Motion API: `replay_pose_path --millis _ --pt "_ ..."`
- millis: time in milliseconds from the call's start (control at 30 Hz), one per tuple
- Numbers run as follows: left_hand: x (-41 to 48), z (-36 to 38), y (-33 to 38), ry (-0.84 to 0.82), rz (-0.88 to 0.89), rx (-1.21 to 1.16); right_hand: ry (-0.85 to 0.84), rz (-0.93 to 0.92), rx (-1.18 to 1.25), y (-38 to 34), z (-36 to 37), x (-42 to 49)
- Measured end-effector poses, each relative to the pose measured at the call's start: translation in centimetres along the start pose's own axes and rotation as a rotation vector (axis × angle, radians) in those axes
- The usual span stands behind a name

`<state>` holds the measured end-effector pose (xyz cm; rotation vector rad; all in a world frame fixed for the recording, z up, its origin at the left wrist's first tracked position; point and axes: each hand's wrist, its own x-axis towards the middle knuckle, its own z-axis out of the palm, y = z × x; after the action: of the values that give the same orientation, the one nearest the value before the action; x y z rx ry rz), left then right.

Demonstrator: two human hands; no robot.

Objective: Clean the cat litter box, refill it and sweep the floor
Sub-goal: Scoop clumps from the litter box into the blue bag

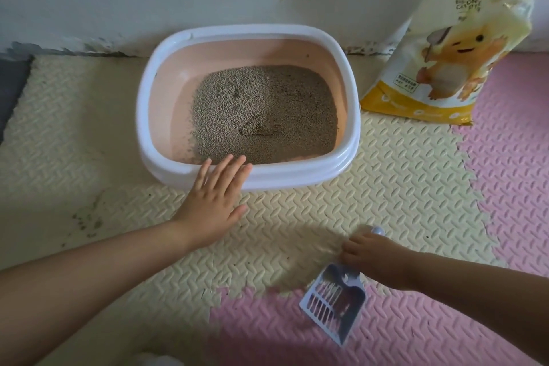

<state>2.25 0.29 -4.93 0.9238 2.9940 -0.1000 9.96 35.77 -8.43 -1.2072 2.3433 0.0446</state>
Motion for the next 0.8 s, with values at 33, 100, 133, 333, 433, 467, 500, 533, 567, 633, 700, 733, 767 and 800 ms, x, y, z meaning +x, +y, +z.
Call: replay_pose_path --millis 33,100,133,333,433,467,500,533,567,633,700,733,767,800 --pt "0.0 0.0 0.0 -0.001 -0.003 -0.002 0.014 -0.013 -0.009 0.2 -0.1 0.0" --pt "-0.1 0.1 0.1 0.001 -0.007 -0.005 0.065 0.0 -0.022 0.6 -0.8 0.2" --pt "-0.1 0.1 0.1 0.003 -0.008 -0.007 0.096 0.023 -0.022 0.8 -1.5 0.2" --pt "0.0 0.2 -0.1 0.023 0.046 -0.023 0.51 0.252 0.201 1.4 -7.3 -0.2" --pt "0.1 -0.1 -0.6 -0.004 0.072 -0.016 0.637 0.385 0.258 1.6 -9.9 0.7" --pt "0.1 -0.2 -0.9 -0.015 0.078 -0.005 0.652 0.436 0.27 1.6 -10.5 1.4" --pt "0.1 -0.4 -1.1 -0.026 0.078 0.002 0.653 0.48 0.282 1.6 -11.1 2.2" --pt "0.0 -0.6 -1.4 -0.036 0.073 0.003 0.644 0.513 0.296 1.6 -11.5 3.0" --pt "-0.2 -0.7 -1.5 -0.048 0.065 0.003 0.628 0.539 0.315 1.5 -11.9 3.9" --pt "-0.5 -0.8 -1.7 -0.077 0.037 0.005 0.599 0.591 0.359 1.3 -12.5 5.2" --pt "-1.0 -0.9 -1.9 -0.097 0.021 0.004 0.573 0.653 0.4 1.0 -13.0 6.2" --pt "-1.3 -1.0 -2.0 -0.101 0.019 0.005 0.564 0.68 0.414 0.8 -13.2 6.5" --pt "-1.6 -1.1 -2.2 -0.103 0.017 0.006 0.558 0.7 0.421 0.6 -13.5 6.8" --pt "-1.8 -1.3 -2.5 -0.105 0.011 0.001 0.55 0.714 0.423 0.4 -13.8 6.9"
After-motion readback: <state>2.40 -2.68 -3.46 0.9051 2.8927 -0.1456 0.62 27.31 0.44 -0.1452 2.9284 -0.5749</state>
